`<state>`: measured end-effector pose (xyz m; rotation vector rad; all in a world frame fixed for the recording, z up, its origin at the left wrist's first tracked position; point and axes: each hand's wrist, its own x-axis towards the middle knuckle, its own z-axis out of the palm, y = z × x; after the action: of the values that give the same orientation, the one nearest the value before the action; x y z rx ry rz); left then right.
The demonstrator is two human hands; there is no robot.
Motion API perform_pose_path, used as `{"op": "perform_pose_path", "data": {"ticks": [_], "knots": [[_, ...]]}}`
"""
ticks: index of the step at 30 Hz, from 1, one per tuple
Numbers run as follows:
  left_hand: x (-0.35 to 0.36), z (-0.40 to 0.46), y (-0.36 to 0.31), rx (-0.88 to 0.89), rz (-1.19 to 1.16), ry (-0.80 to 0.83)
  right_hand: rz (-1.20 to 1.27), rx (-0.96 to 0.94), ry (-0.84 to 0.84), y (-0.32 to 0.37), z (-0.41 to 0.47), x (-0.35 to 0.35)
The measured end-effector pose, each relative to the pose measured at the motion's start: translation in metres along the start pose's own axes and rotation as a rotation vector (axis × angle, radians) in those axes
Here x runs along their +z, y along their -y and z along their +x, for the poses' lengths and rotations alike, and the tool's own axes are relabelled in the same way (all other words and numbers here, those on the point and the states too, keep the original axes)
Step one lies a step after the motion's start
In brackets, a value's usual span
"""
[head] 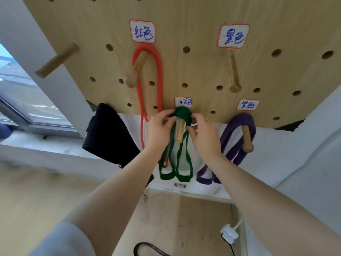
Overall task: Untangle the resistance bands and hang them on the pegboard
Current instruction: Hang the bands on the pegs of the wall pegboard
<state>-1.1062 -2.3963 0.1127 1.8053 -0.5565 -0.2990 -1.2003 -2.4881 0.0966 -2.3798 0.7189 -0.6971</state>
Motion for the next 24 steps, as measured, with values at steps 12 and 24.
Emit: {"op": "perform_pose_path", "data": {"ticks": [12,24], "knots": [[-0.002,-0.017,0.003,-0.01,0.042,0.149,0.279,0.227,-0.122,0.012,-0.002,0.019],[-0.154,-0.142,0.191,-0.607,0.161,0.436,-0.093,0.422,0.571,0.05,-0.174,0.135]]}}
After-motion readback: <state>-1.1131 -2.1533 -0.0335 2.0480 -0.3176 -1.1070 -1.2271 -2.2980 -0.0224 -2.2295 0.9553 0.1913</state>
